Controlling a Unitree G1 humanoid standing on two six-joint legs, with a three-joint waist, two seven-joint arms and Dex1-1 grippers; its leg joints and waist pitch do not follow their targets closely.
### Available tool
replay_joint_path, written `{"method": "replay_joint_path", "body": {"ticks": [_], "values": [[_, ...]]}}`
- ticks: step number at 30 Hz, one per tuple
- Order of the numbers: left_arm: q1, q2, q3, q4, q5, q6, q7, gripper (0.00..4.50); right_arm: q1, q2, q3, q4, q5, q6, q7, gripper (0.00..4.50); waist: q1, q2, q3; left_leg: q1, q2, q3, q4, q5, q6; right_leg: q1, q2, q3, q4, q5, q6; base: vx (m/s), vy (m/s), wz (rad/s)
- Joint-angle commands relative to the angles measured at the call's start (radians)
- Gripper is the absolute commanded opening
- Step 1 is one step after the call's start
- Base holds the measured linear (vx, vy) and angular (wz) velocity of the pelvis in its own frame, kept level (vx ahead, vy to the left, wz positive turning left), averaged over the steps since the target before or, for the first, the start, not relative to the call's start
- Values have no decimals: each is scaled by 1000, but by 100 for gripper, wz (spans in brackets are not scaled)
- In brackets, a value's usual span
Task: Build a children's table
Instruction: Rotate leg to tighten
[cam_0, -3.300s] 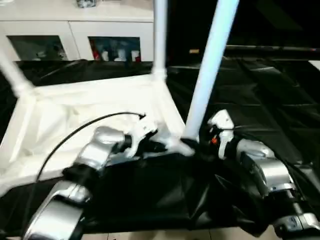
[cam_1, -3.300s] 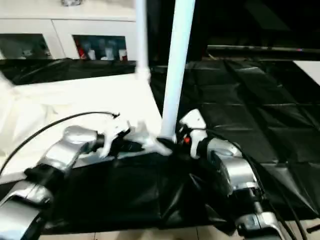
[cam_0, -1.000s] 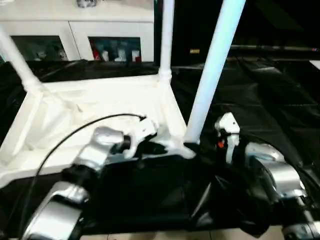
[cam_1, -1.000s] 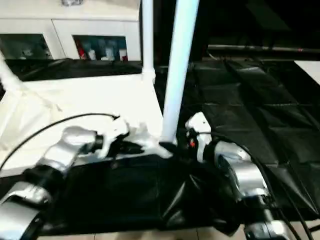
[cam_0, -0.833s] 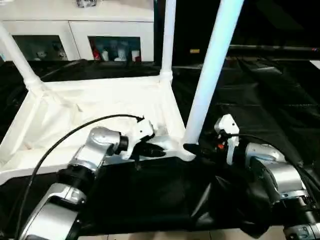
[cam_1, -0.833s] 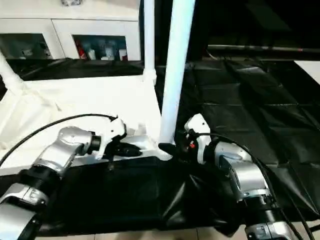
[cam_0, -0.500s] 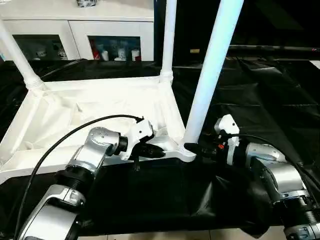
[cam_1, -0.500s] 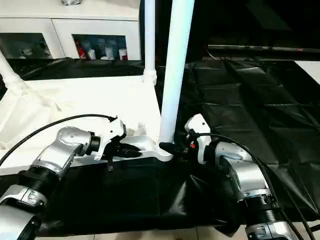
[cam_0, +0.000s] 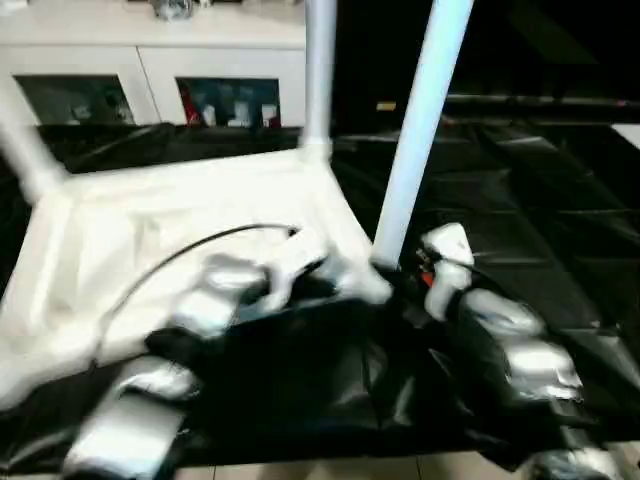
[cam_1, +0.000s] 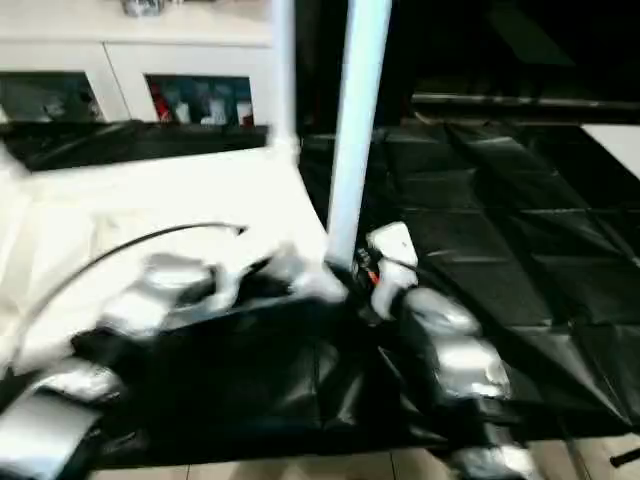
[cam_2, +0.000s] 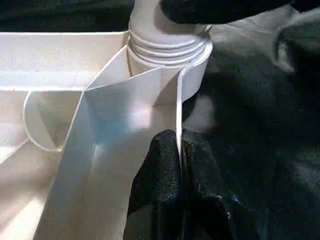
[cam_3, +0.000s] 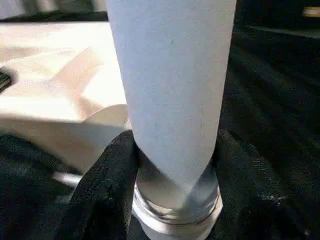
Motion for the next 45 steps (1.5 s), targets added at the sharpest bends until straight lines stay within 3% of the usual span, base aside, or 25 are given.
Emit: {"method": "replay_joint_path", "body": {"ticks": [1, 3, 6, 10, 14, 15, 20, 23, 24, 26, 29, 31, 32, 33, 35, 37, 38, 39, 43, 45], "values": [[-39, -95, -5, 26, -29, -25, 73, 0, -7, 91, 42, 108, -18, 52, -101, 194, 1, 0, -40, -5, -14, 11, -70, -269, 18, 41, -34, 24, -92, -386, -150, 0, 0, 0], [-58, -119, -8, 48, -19, -27, 110, 0, -38, 127, 15, 144, -8, 44, -166, 194, -5, -3, -43, -3, -16, 8, -72, -294, 9, 41, -34, 21, -97, -428, -131, 0, 0, 0], [-69, -138, -15, 60, -11, -37, 123, 0, -70, 147, 7, 176, -15, 16, -206, 194, -5, 2, -47, -6, -14, 8, -72, -269, 16, 46, -34, 23, -92, -350, -146, 0, 0, 0], [-80, -138, -8, 98, 2, -68, 121, 0, -81, 159, -8, 188, -32, -15, -225, 194, -4, -3, -49, -9, -15, 11, -69, -240, 30, 51, -33, 23, -86, -265, -176, 0, 0, 0], [-79, -121, -9, 120, 8, -99, 116, 0, -70, 153, -15, 164, -15, -63, -181, 194, -3, -1, -47, -9, -14, 12, -71, -249, 39, 51, -35, 22, -89, -293, -173, 0, 0, 0], [-79, -121, -9, 120, 8, -99, 116, 0, -70, 153, -15, 164, -15, -63, -181, 229, -3, -1, -47, -9, -14, 12, -71, -253, 39, 50, -35, 22, -90, -301, -171, 0, 0, 0], [-75, -99, -10, 127, 13, -137, 90, 0, -6, 77, -13, 29, 3, -76, -106, 298, 9, -2, -47, -7, -10, 12, -72, -240, 51, 51, -35, 25, -89, -274, -170, 0, 0, 0], [-75, -88, -10, 130, 12, -166, 67, 0, 88, -11, 17, -130, 32, -9, 13, 306, 24, -4, -46, -7, -10, 15, -68, -208, 67, 55, -33, 27, -87, -230, -169, 0, 0, 0], [-73, -85, -9, 129, 10, -177, 58, 0, 118, -37, 26, -178, 49, 12, 51, 306, 28, 1, -46, -6, -10, 15, -67, -205, 71, 55, -34, 28, -86, -224, -169, 0, 0, 0], [-70, -82, -6, 128, 6, -200, 50, 0, 166, -82, 41, -246, 65, 35, 109, 306, 31, -3, -48, -14, -10, 14, -68, -190, 79, 61, -34, 27, -83, -209, -165, 0, 0, 0], [-60, -80, 11, 113, -16, -241, 42, 0, 248, -150, 74, -360, 86, 65, 187, 306, 33, -5, -45, -16, -9, 13, -67, -196, 80, 61, -36, 26, -88, -238, -156, 0, 0, 0], [-58, -79, 14, 107, -23, -251, 34, 0, 258, -154, 76, -378, 94, 75, 191, 306, 35, -3, -46, -18, -10, 13, -67, -188, 79, 57, -39, 25, -87, -274, -150, 0, 0, 0], [-54, -76, 22, 91, -39, -248, 16, 28, 270, -155, 81, -401, 98, 83, 193, 309, 35, -3, -45, -18, -10, 13, -67, -187, 79, 56, -38, 25, -89, -283, -147, 0, 0, 0], [-54, -76, 22, 91, -39, -248, 16, 45, 270, -155, 81, -401, 98, 83, 193, 309, 36, -9, -45, -18, -10, 14, -66, -182, 78, 56, -37, 26, -89, -285, -145, 0, 0, 0], [-29, -53, 46, -7, -97, -184, -62, 59, 294, -139, 93, -450, 104, 109, 172, 309, 47, -3, -47, -17, -6, 12, -67, -161, 75, 57, -44, 28, -82, -262, -160, 0, 0, 0], [-10, -29, 46, -68, -111, -143, -94, 78, 288, -122, 95, -441, 100, 110, 158, 309, 44, 3, -52, -16, 1, 10, -67, -147, 67, 52, -40, 28, -71, -174, -193, 0, 0, 0], [28, 30, 43, -165, -122, -75, -137, 94, 279, -101, 106, -428, 91, 110, 143, 309, 40, 2, -52, -20, -1, 11, -65, -116, 64, 54, -36, 26, -58, -74, -221, 0, 0, 0], [28, 30, 43, -165, -122, -75, -137, 94, 279, -101, 106, -428, 91, 110, 143, 309, 40, 2, -52, -20, -1, 11, -65, -116, 64, 54, -36, 26, -58, -74, -221, 0, 0, 0], [114, 183, 55, -329, -112, 29, -191, 131, 267, -76, 123, -428, 90, 116, 123, 309, 22, -2, -47, -21, -5, 12, -67, -125, 56, 58, -36, 25, -55, -88, -210, 0, 0, 0], [134, 214, 65, -371, -116, 55, -200, 148, 262, -71, 126, -426, 90, 116, 123, 309, 19, 5, -47, -15, -3, 13, -67, -129, 49, 54, -36, 26, -56, -100, -206, 0, 0, 0]]}}
